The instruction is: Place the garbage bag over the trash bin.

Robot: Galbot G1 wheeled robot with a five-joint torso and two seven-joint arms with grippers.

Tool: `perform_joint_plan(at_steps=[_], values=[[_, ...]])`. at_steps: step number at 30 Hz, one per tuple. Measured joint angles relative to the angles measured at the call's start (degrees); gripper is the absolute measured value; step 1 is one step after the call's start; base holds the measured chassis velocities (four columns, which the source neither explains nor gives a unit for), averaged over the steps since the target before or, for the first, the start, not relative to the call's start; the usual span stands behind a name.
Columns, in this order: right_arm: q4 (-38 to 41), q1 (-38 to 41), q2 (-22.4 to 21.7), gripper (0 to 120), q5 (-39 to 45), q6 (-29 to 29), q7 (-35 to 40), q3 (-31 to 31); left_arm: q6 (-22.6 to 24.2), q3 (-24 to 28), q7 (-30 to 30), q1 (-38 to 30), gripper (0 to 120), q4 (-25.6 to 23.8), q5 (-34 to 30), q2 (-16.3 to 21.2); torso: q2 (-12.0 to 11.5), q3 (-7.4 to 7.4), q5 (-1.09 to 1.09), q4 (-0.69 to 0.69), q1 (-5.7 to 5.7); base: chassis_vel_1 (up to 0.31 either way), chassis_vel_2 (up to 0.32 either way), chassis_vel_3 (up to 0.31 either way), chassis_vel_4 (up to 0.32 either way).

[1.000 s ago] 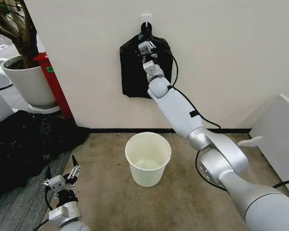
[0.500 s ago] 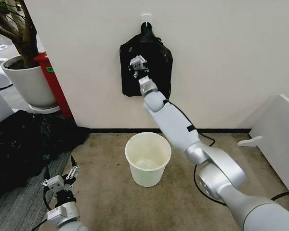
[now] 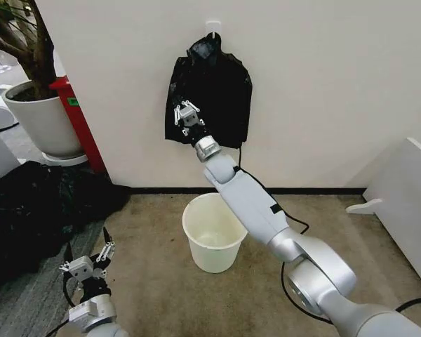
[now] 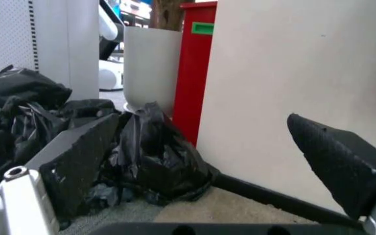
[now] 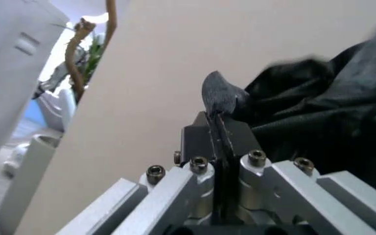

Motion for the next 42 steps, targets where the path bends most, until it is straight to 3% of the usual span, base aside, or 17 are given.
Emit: perform_joint_plan(at_steps=[17, 42], values=[[1.2, -8.9, -5.0, 0, 2.3, 6.6, -11.4, 1.3, 0.0, 0.2, 0.0, 0.1, 100, -0.2, 0.1, -0.2, 0.0, 0.00, -0.01, 0.01, 0.00, 0.000, 0.000, 0.000, 0.000], [-1.4, -14.5, -6.7, 0, -2.8, 10.2, -14.9, 1.9, -0.2, 0.3, 0.0, 0.1, 100, -1.1, -0.6, 0.8, 0.0, 0.00, -0.01, 0.01, 0.00, 0.000, 0.000, 0.000, 0.000]])
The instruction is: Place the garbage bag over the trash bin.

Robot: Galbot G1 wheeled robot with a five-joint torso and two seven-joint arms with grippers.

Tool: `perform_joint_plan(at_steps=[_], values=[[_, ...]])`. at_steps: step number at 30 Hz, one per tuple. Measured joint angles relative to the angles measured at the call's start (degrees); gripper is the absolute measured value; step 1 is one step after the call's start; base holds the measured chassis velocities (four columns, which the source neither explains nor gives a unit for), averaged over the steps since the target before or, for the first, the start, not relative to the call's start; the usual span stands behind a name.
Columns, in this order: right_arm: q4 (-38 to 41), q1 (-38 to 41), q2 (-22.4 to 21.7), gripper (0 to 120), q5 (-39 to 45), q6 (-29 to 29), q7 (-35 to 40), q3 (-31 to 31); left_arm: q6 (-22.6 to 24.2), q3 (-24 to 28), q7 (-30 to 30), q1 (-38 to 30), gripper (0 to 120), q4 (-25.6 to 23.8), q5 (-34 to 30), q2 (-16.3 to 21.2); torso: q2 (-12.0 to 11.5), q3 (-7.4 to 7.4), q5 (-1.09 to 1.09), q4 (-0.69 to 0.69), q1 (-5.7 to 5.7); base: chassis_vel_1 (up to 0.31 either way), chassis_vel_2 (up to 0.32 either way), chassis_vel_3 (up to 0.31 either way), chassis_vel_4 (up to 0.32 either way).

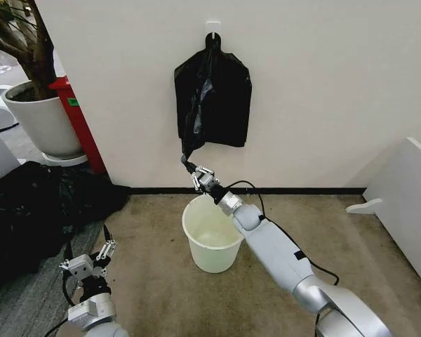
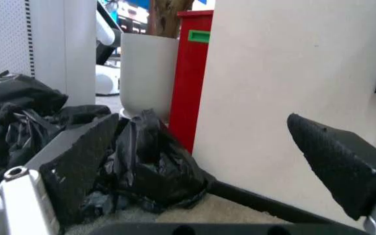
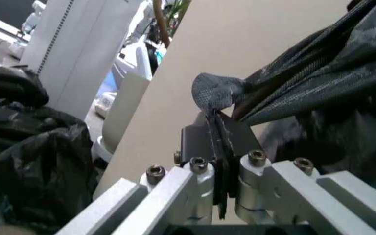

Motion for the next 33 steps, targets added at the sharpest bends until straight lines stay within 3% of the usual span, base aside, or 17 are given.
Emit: perform_joint_plan(at_steps=[7, 13, 19, 28, 30, 33], values=[[0.7, -1.0, -1.0, 0, -1.9, 1.0, 3.4, -0.2, 0.1, 0.3, 0.0, -0.5, 100, 0.5, 0.0, -0.1, 0.0, 0.01, 0.00, -0.01, 0.00, 0.000, 0.000, 0.000, 0.000], [2.2, -1.0, -1.6, 24, -1.6, 1.1, 6.3, 0.7, 0.2, 0.3, 0.0, -0.9, 100, 1.1, 0.0, 0.0, 0.0, 0.00, 0.00, 0.00, 0.00, 0.000, 0.000, 0.000, 0.000], [2.7, -2.7, -2.0, 38, -1.7, 2.2, 5.6, 1.4, 0.2, 0.2, 0.0, -0.9, 100, 1.4, 0.0, 0.2, 0.0, 0.00, 0.00, 0.00, 0.00, 0.000, 0.000, 0.000, 0.000], [8.1, -8.1, -3.0, 11, -2.0, 2.8, 5.5, 1.4, 0.2, 0.1, 0.0, -0.6, 100, 1.7, 0.0, 0.6, 0.0, 0.00, 0.00, 0.01, 0.00, 0.000, 0.000, 0.000, 0.000], [12.1, -10.3, -4.0, 2, -1.9, 2.5, 6.0, 1.4, 0.2, 0.1, 0.0, -0.6, 100, 1.7, 0.0, 0.6, 0.0, 0.00, 0.00, 0.01, 0.00, 0.000, 0.000, 0.000, 0.000], [19.0, -14.6, -6.2, 0, -1.0, 1.9, 6.4, 1.4, 0.2, 0.1, 0.0, -0.6, 100, 1.8, 0.1, 0.7, 0.0, 0.00, 0.00, -0.01, 0.00, 0.000, 0.000, 0.000, 0.000]])
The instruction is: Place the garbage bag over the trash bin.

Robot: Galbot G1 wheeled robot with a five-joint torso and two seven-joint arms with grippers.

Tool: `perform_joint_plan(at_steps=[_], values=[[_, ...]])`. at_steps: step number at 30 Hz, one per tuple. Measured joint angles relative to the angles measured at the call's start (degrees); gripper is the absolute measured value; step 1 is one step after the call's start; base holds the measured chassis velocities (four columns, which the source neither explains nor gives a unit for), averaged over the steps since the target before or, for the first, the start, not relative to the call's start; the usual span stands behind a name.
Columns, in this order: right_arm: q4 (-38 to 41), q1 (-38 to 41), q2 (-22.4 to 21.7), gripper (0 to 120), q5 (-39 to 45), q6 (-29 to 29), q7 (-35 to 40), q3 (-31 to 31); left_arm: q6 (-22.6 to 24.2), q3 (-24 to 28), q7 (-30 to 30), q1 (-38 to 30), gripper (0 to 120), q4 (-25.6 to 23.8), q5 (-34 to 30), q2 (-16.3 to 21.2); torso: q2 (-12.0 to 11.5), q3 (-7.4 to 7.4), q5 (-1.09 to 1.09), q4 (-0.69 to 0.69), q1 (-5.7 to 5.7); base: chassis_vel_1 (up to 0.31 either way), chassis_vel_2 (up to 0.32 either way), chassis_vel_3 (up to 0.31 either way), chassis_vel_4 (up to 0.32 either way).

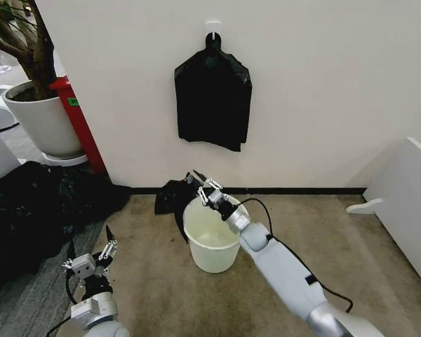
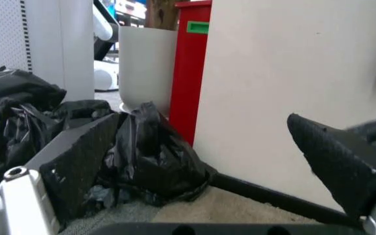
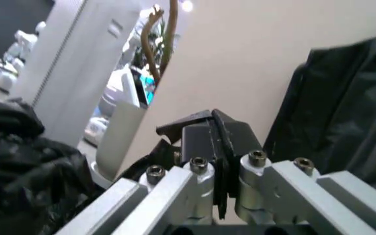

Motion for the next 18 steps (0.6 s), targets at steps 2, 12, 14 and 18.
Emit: perform_joint_plan(at_steps=[2, 12, 14, 18], values=[[2.2, -1.3, -0.6, 0, 0.4, 0.0, 0.0, 0.0, 0.0, 0.0, 0.0, 0.0, 100, 0.0, 0.0, 0.0, 0.0, 0.00, 0.00, 0.00, 0.00, 0.000, 0.000, 0.000, 0.000], [11.8, -8.2, -2.9, 0, 2.4, 2.2, -3.4, 0.3, -3.1, 0.4, 15.1, -0.9, 100, -3.5, -15.0, 5.6, 0.0, 0.00, -0.01, 0.00, 0.00, 0.000, 0.000, 0.000, 0.000], [11.3, -8.0, -2.5, 0, 2.3, 3.2, -4.9, 0.4, -4.5, -1.4, 25.0, -2.7, 100, -2.5, -21.9, 10.5, 0.0, 0.00, -0.01, 0.00, 0.00, 0.000, 0.000, 0.000, 0.000], [9.8, -6.6, -1.7, 0, 2.4, 3.9, -6.3, 0.5, -6.5, -4.0, 37.5, -5.2, 100, 1.6, -26.4, 15.9, 0.0, 0.01, -0.03, 0.01, 0.00, 0.000, 0.000, 0.000, 0.000]])
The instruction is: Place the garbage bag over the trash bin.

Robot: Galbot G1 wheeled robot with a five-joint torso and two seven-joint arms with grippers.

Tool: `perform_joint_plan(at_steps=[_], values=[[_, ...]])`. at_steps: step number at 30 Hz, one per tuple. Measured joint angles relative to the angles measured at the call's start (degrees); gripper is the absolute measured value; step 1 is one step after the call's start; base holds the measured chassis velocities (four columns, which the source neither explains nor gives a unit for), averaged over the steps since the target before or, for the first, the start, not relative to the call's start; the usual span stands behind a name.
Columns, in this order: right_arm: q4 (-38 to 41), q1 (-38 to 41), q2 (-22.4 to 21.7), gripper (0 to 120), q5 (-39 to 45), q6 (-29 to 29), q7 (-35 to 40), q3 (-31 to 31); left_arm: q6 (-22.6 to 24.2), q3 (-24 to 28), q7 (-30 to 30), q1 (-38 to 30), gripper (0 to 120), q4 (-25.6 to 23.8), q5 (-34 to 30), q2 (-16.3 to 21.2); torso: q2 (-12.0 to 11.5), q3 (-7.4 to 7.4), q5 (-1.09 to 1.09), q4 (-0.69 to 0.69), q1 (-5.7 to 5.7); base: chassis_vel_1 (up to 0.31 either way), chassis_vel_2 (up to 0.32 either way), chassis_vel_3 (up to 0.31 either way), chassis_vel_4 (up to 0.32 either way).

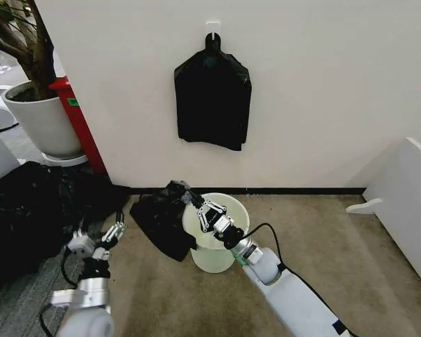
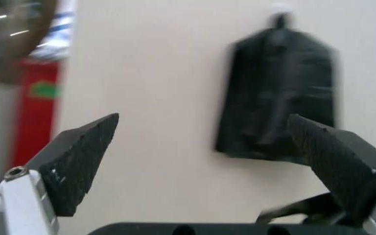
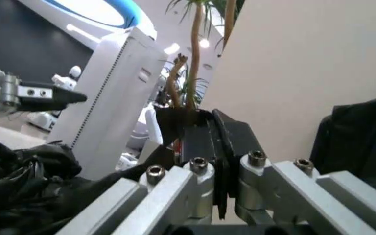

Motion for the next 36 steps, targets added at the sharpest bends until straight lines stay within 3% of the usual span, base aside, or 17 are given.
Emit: perform_joint_plan(at_steps=[4, 5, 10, 16, 19, 27, 32, 36], values=[[-1.7, 2.1, 0.9, 0, 2.0, 0.6, -3.8, -0.1, -0.3, -2.9, 12.6, -2.7, 100, 5.1, -4.7, 6.8, 0.0, 0.00, 0.00, 0.02, 0.00, 0.000, 0.000, 0.000, 0.000], [-1.7, 2.1, 0.9, 0, 2.0, 0.6, -3.8, -0.1, -0.3, -2.9, 12.6, -2.7, 100, 5.1, -4.7, 6.8, 0.0, 0.00, 0.00, 0.02, 0.00, 0.000, 0.000, 0.000, 0.000], [-2.3, 4.2, 1.1, 0, 7.4, 0.6, -12.1, -0.1, 1.5, -4.3, 28.4, -6.9, 100, 12.7, -5.4, 15.0, 0.0, 0.00, 0.00, 0.00, 0.00, 0.000, 0.000, 0.000, 0.000], [-2.0, 4.6, 0.3, 0, 14.6, 0.7, -24.8, 0.4, 2.4, -3.7, 37.7, -9.9, 100, 19.0, -3.7, 19.2, 0.0, 0.00, 0.01, 0.01, 0.00, 0.000, 0.000, 0.000, 0.000], [-1.5, 4.9, -0.2, 0, 17.3, 0.7, -30.4, 0.7, 2.8, -2.3, 38.5, -11.6, 100, 21.7, -3.5, 20.2, 0.0, 0.00, 0.01, 0.00, 0.00, 0.000, 0.000, 0.000, 0.000], [-1.6, 6.4, 0.1, 0, 18.0, 0.5, -32.2, 0.8, 4.0, -0.3, 36.4, -13.8, 100, 23.1, -1.8, 19.6, 0.0, 0.00, 0.04, 0.00, 0.00, 0.000, 0.000, 0.000, 0.000], [-1.8, 7.0, 0.7, 0, 18.0, 0.5, -31.9, 0.5, 2.5, 1.5, 29.5, -13.6, 100, 22.3, 2.6, 16.5, 0.0, 0.00, 0.03, 0.01, 0.00, 0.000, 0.000, 0.000, 0.000], [-1.8, 7.1, 0.9, 0, 17.9, 0.5, -31.8, 0.2, 1.7, 2.0, 28.5, -13.6, 100, 22.0, 4.9, 14.1, 0.0, -0.01, 0.01, 0.01, 0.00, 0.000, 0.000, 0.000, 0.000]])
